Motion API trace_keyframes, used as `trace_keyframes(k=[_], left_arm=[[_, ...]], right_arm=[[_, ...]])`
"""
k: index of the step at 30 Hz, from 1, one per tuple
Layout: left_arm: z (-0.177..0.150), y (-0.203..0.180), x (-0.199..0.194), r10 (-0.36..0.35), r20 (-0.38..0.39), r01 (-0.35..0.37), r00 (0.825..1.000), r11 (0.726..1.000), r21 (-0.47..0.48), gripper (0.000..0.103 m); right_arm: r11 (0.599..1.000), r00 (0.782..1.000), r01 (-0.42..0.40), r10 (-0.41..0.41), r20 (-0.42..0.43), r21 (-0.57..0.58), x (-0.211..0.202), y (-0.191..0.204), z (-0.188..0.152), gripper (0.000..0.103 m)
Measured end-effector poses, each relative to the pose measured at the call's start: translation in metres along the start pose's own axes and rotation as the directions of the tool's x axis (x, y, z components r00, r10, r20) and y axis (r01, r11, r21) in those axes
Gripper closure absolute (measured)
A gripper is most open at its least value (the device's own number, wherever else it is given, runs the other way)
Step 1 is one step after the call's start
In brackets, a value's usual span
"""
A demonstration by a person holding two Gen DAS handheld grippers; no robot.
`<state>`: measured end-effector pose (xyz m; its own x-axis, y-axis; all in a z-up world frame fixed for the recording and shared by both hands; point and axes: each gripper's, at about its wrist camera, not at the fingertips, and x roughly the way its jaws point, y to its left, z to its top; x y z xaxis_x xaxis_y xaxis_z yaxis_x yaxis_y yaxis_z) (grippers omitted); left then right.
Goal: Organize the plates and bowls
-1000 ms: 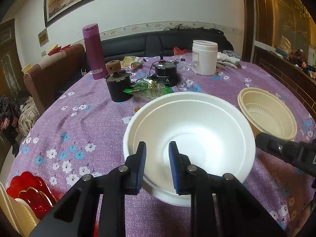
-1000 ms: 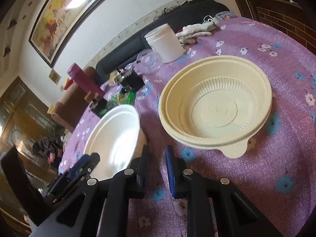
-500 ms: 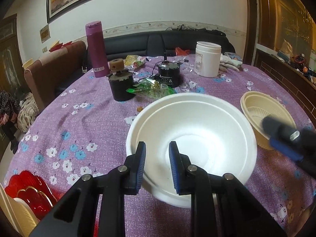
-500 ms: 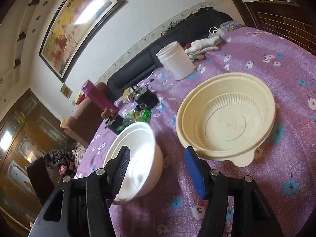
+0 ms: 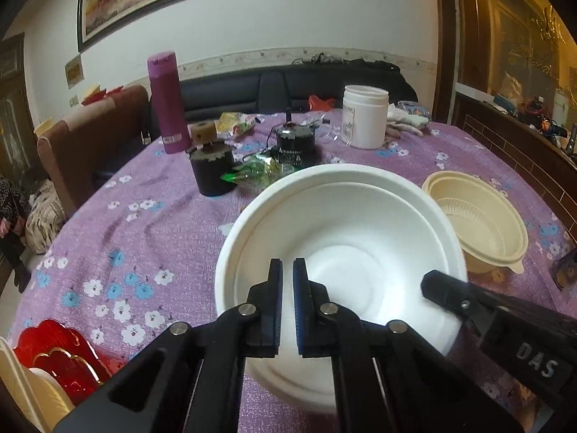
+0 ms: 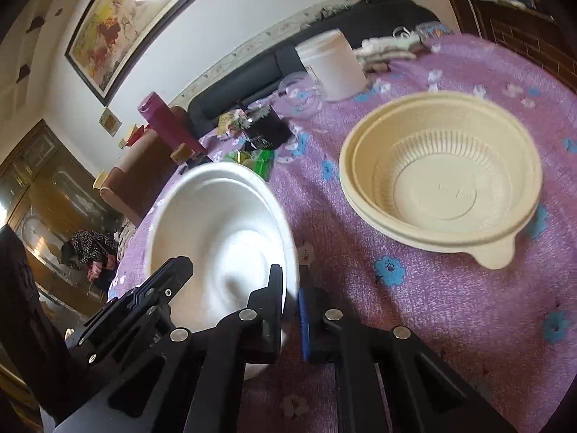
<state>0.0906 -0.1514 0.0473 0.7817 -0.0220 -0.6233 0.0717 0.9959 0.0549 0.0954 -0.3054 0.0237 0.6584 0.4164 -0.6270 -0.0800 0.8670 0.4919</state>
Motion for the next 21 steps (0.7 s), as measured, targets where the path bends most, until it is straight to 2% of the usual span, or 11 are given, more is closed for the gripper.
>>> trace_keyframes(k=[5, 9, 13, 14, 16, 17, 18, 21], left_arm=[[-0.001, -0.002, -0.007, -0.015, 0.015, 0.014, 1.0, 1.0, 0.008, 0.098], [-0.001, -0.009, -0.01, -0.004, 0.032, 0.003, 0.999, 1.0, 0.031, 0.098], [0.0, -0.002, -0.01, -0.018, 0.022, 0.018, 1.0, 1.0, -0.008, 0.097], [0.001, 0.003, -0.011, -0.024, 0.022, 0.025, 0.999, 0.999, -0.027, 0.094], [0.002, 0.01, -0.012, -0.035, 0.023, 0.036, 0.999, 0.998, -0.056, 0.08], [0.003, 0.015, -0.012, -0.042, 0.022, 0.043, 0.999, 0.996, -0.083, 0.062], [0.003, 0.019, -0.011, -0.044, 0.018, 0.046, 0.999, 0.993, -0.106, 0.049], [0.004, 0.032, -0.008, -0.036, 0.007, 0.036, 0.999, 0.985, -0.166, 0.048]], right_arm=[[0.999, 0.999, -0.01, 0.011, 0.045, -0.04, -0.022, 0.012, -0.003, 0.094], [0.998, 0.999, -0.01, 0.013, 0.05, -0.065, -0.027, 0.02, -0.005, 0.094], [0.998, 0.999, -0.004, 0.006, 0.045, -0.059, -0.026, 0.018, -0.005, 0.094], [0.999, 0.999, -0.004, 0.006, 0.042, -0.052, -0.024, 0.015, -0.004, 0.094], [0.999, 0.999, 0.004, -0.003, 0.038, -0.04, -0.023, 0.011, -0.004, 0.094], [0.999, 0.999, 0.014, -0.012, 0.034, -0.036, -0.022, 0.01, -0.003, 0.094], [0.999, 0.999, 0.022, -0.021, 0.031, -0.033, -0.021, 0.009, -0.003, 0.094], [0.999, 0.999, 0.039, -0.039, 0.024, -0.015, -0.018, 0.003, -0.003, 0.094]])
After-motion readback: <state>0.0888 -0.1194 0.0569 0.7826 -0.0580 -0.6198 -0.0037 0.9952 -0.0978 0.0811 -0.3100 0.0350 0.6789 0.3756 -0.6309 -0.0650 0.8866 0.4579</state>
